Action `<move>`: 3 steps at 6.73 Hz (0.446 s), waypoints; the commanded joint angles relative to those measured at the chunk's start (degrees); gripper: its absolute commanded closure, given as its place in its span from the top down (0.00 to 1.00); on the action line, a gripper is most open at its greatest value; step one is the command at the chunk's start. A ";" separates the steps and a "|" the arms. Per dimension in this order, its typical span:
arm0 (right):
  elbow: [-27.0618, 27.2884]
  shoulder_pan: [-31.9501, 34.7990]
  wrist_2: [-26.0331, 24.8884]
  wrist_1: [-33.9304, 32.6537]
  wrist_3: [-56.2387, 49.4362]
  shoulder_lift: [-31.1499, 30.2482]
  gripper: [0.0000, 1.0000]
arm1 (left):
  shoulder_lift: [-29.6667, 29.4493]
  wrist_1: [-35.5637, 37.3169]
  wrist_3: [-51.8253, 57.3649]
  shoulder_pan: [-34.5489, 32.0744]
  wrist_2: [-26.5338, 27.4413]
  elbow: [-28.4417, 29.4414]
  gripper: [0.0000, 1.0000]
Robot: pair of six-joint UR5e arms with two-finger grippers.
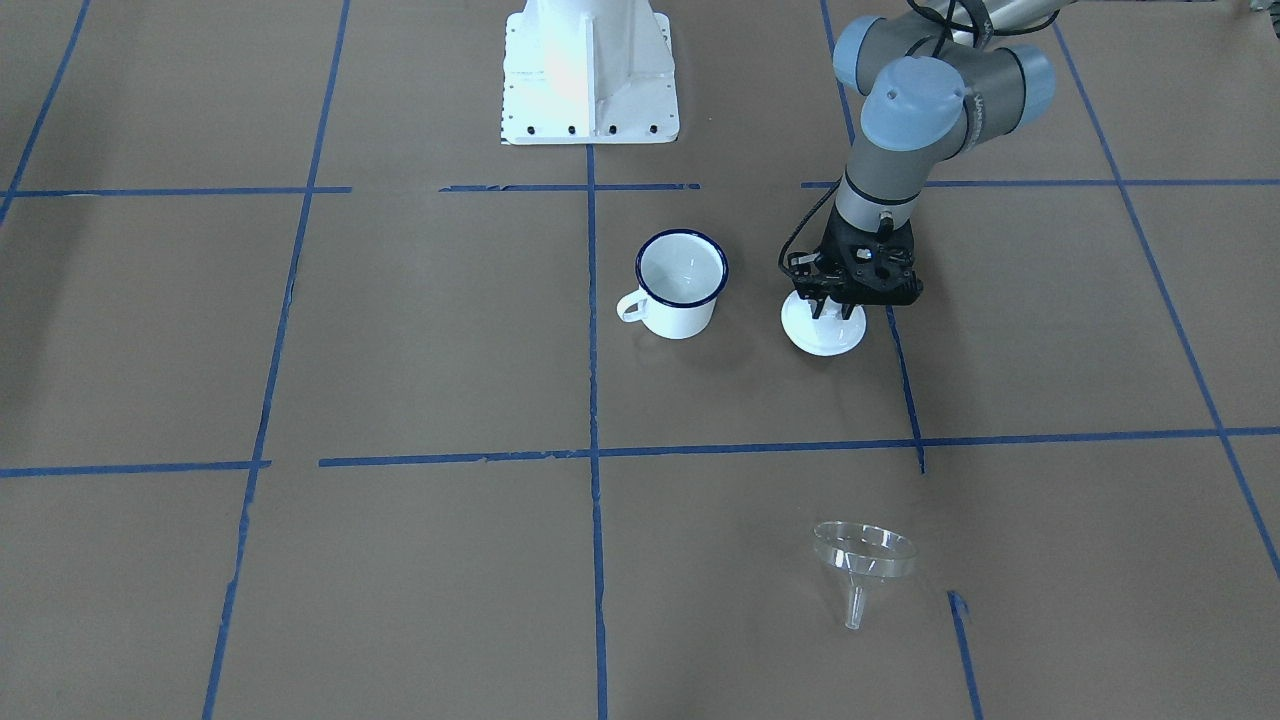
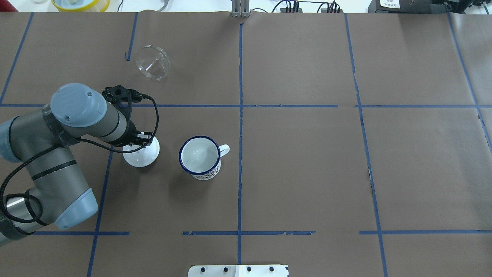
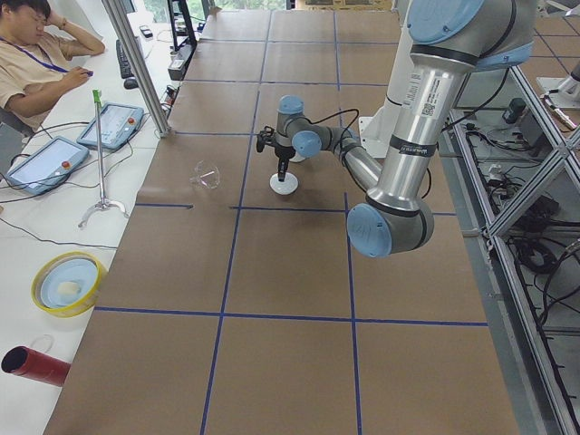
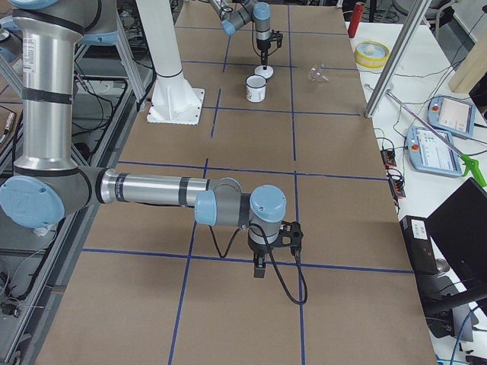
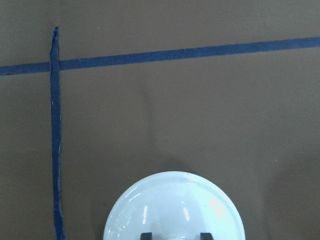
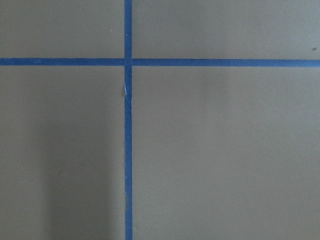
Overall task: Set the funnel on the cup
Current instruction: 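Lower the lid onto the table and open the left gripper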
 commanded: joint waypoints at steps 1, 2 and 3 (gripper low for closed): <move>0.00 0.00 0.00 0.00 0.00 0.00 1.00 | -0.03 -0.07 -0.03 0.16 0.00 0.43 0.00; 0.00 0.00 0.00 0.00 0.00 0.00 1.00 | -0.03 -0.16 -0.03 0.25 0.00 0.60 0.15; 0.00 0.00 0.00 0.00 0.00 0.00 1.00 | -0.11 -0.07 -0.03 0.34 0.09 0.69 0.53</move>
